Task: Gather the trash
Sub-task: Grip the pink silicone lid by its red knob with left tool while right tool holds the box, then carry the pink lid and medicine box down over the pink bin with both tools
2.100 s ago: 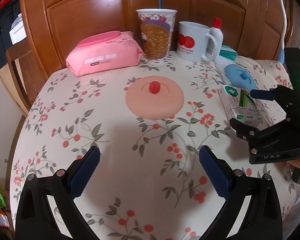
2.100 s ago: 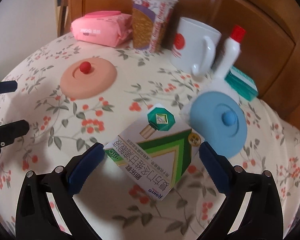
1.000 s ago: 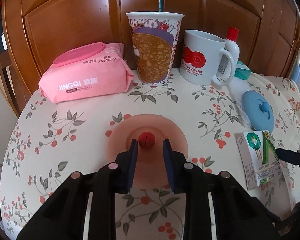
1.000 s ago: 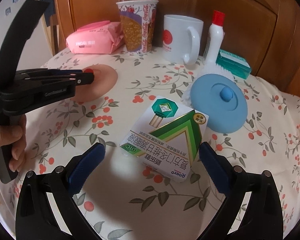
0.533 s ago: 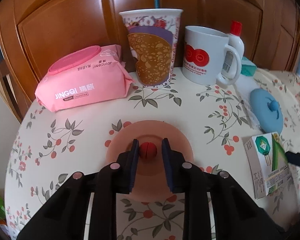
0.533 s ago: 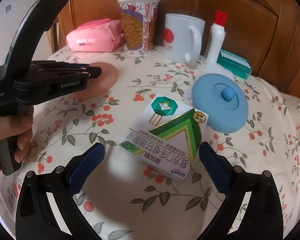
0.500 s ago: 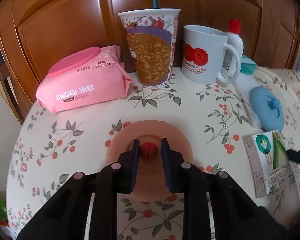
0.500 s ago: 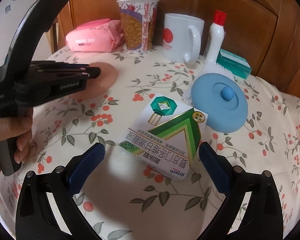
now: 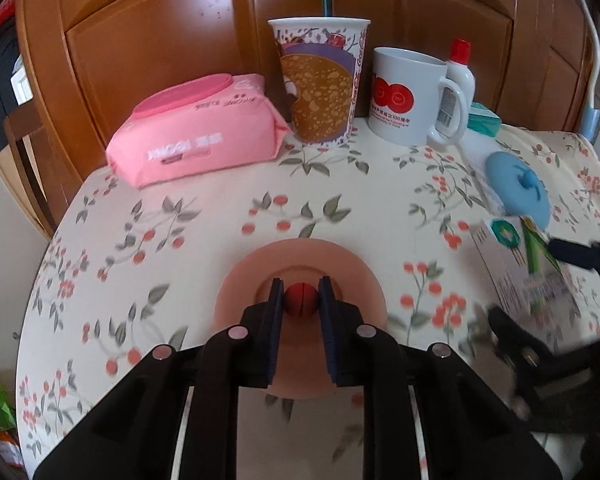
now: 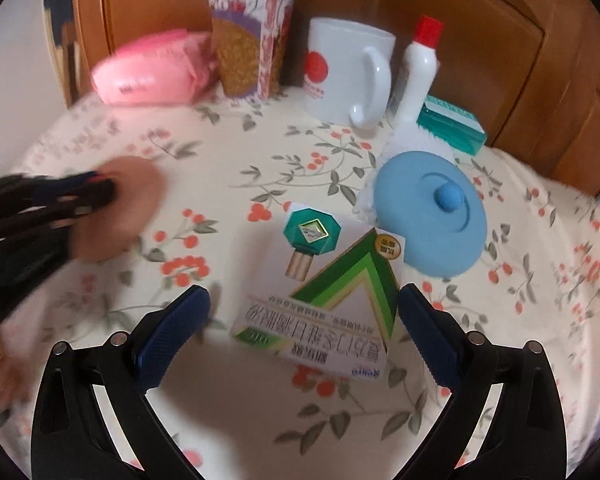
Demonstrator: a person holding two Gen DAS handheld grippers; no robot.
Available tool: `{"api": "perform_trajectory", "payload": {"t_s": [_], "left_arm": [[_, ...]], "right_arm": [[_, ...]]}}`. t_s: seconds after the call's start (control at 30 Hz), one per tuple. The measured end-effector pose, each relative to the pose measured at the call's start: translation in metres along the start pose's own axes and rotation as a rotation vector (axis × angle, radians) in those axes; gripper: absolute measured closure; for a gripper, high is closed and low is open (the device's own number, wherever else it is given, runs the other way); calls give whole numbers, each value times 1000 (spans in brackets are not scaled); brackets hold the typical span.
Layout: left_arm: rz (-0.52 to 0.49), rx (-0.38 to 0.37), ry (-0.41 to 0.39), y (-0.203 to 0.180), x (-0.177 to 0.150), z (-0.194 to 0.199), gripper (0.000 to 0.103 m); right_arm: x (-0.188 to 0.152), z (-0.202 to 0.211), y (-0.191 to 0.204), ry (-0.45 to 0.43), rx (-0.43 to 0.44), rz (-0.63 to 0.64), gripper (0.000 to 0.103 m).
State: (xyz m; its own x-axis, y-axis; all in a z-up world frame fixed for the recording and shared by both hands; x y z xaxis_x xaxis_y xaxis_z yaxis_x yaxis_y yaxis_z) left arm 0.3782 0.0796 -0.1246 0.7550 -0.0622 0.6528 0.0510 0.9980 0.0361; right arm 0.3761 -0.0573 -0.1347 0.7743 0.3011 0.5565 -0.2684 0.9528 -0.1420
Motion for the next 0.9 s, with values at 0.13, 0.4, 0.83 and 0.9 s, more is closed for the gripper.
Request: {"api": "perform_trajectory", "payload": {"t_s": [0.13,0.4,0.83,0.9], "left_arm": [[-6,-12,-5,0,-10,10,85],[-37,-13,-16,-14,-22,19,85],[-37,-25,-19,-19,-30,29,85],[-40,-29,-20,-21,-34,33,85]], "right_arm": [[-4,9,-4,-22,-56,55,23],[-17,15,-26,-37,-44,65,21],[-32,40,-9,-117,75,98,26],[-39,48,-6,-124,74,112,26]]}}
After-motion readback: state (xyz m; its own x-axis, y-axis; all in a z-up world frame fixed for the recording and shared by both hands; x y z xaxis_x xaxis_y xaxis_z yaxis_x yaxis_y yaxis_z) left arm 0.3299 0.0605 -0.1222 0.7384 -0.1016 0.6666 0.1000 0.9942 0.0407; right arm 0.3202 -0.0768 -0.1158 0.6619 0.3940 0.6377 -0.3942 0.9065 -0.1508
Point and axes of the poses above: each gripper's, at about its wrist camera, not at the fingertips, and z roughly against the way its jaws point, y to its left, x to its top, the point moved 6 cm from there along -z, roughly the way its jaws point, and after that the axes turned 2 degrees about z, right-handed, at the moved point
